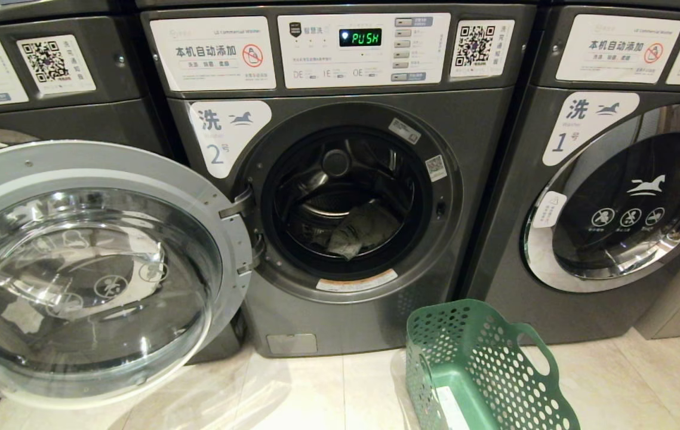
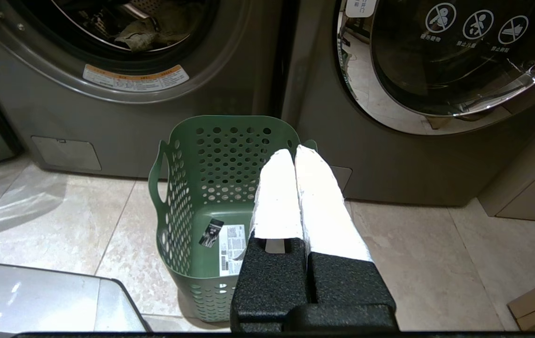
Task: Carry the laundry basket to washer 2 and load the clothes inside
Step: Close the washing machine door with the left hand
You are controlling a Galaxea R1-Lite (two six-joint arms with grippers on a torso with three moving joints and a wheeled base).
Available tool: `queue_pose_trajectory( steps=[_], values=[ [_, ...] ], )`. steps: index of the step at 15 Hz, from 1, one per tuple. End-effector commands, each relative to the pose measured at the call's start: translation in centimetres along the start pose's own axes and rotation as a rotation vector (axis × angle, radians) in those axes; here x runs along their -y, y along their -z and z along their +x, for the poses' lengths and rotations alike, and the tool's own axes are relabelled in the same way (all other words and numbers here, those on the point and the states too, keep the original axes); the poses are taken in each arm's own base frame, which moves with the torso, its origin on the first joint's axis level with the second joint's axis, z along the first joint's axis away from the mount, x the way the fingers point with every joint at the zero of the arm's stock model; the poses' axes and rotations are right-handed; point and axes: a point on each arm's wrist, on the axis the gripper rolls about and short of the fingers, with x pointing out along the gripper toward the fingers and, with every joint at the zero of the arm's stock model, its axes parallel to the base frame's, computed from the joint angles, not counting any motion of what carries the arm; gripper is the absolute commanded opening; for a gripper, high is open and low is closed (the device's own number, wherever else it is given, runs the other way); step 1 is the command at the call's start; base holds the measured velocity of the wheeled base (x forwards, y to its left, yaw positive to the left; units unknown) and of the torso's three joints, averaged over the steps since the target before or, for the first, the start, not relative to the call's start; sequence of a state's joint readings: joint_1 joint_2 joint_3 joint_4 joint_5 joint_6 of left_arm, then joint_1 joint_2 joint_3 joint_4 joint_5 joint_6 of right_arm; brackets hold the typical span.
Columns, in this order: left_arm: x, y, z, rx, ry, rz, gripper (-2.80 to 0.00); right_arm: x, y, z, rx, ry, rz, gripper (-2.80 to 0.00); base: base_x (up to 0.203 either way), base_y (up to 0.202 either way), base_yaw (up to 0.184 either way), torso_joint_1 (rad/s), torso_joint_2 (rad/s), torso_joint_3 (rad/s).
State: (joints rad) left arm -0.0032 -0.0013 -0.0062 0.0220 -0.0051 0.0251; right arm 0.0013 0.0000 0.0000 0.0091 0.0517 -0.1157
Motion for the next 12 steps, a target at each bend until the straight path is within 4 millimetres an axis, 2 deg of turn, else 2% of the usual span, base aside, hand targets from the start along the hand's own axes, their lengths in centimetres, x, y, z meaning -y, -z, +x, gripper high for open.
queue_pose_trajectory(
  steps=[1, 3, 4, 5, 7, 8, 9, 10, 12],
  values=[
    [0.0, 0.0, 0.0, 0.004, -0.001, 0.003, -2.80, 0.0, 0.0, 0.0, -0.001, -0.001, -0.002, -2.80, 0.000, 0.000, 0.000, 0.000, 0.00, 0.000],
    [0.0, -0.7, -0.2, 0.029, -0.002, 0.034, -2.80, 0.0, 0.0, 0.0, 0.000, -0.002, -0.002, -2.80, 0.000, 0.000, 0.000, 0.000, 0.00, 0.000],
    [-0.1, -2.2, -0.7, 0.076, -0.005, 0.055, -2.80, 0.0, 0.0, 0.0, 0.001, 0.001, -0.001, -2.80, 0.000, 0.000, 0.000, 0.000, 0.00, 0.000],
    [-0.1, -4.2, -1.5, 0.124, -0.009, 0.068, -2.80, 0.0, 0.0, 0.0, 0.001, 0.002, 0.014, -2.80, 0.000, 0.000, 0.000, 0.000, 0.00, 0.000],
    [-0.3, -9.6, -3.3, 0.191, -0.033, 0.078, -2.80, 0.0, 0.0, 0.0, 0.001, 0.009, 0.042, -2.80, 0.000, 0.000, 0.000, 0.000, 0.00, 0.000],
    [-0.4, -12.1, -3.3, 0.171, -0.056, 0.079, -2.80, 0.0, 0.0, 0.0, 0.001, 0.010, 0.044, -2.80, 0.000, 0.000, 0.000, 0.000, 0.00, 0.000],
    [-0.5, -14.9, -2.4, 0.138, -0.081, 0.079, -2.80, 0.0, 0.0, 0.0, 0.001, 0.010, 0.045, -2.80, 0.000, 0.000, 0.000, 0.000, 0.00, 0.000],
    [-0.7, -18.0, -0.6, 0.090, -0.105, 0.079, -2.80, 0.0, 0.0, 0.0, 0.001, 0.009, 0.045, -2.80, 0.000, 0.000, 0.000, 0.000, 0.00, 0.000],
    [-1.0, -25.1, 4.4, 0.049, -0.152, 0.072, -2.80, 0.0, 0.0, 0.0, 0.001, 0.010, 0.044, -2.80, 0.000, 0.000, 0.000, 0.000, 0.00, 0.000]
  ],
)
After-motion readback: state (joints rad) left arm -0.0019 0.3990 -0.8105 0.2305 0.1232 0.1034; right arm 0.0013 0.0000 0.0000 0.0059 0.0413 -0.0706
